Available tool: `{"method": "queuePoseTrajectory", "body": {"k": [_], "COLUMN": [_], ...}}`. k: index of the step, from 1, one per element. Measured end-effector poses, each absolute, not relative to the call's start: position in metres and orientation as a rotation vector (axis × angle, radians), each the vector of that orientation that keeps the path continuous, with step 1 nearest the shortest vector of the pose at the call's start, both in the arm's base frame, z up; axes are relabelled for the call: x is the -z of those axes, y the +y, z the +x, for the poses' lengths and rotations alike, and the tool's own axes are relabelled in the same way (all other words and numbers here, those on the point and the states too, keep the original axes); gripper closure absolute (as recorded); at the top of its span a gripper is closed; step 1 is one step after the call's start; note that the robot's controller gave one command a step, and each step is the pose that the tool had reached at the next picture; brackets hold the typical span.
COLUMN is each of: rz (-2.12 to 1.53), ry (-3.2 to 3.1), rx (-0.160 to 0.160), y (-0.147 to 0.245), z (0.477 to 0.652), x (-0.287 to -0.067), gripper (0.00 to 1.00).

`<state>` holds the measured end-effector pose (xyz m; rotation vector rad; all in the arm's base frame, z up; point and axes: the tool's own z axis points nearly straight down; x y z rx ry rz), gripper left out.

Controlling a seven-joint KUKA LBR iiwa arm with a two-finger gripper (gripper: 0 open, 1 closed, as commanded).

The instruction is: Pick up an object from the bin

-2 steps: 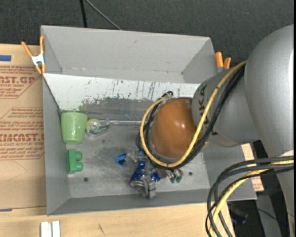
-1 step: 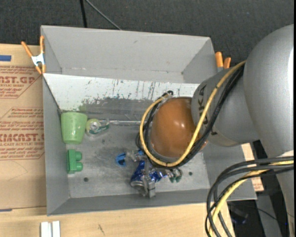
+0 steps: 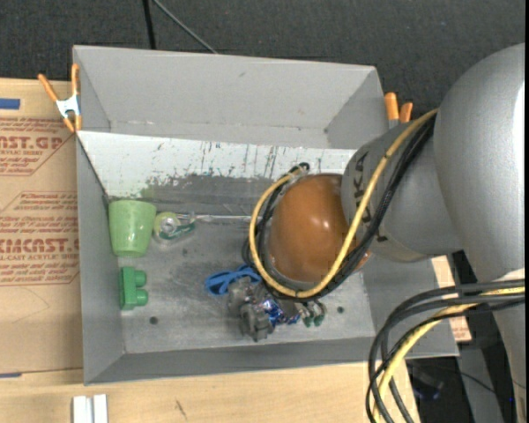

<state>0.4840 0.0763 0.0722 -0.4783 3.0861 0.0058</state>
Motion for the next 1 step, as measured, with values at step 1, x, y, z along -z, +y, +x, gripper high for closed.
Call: {"method": "queuePoseTrajectory", "body": {"k": [1], "rz": [-0.48], "ry": [3.097], "rx": [0.0], "y": [0.0775], "z": [0.4858], "x": [-0.1575], "gripper": [1.0]}}
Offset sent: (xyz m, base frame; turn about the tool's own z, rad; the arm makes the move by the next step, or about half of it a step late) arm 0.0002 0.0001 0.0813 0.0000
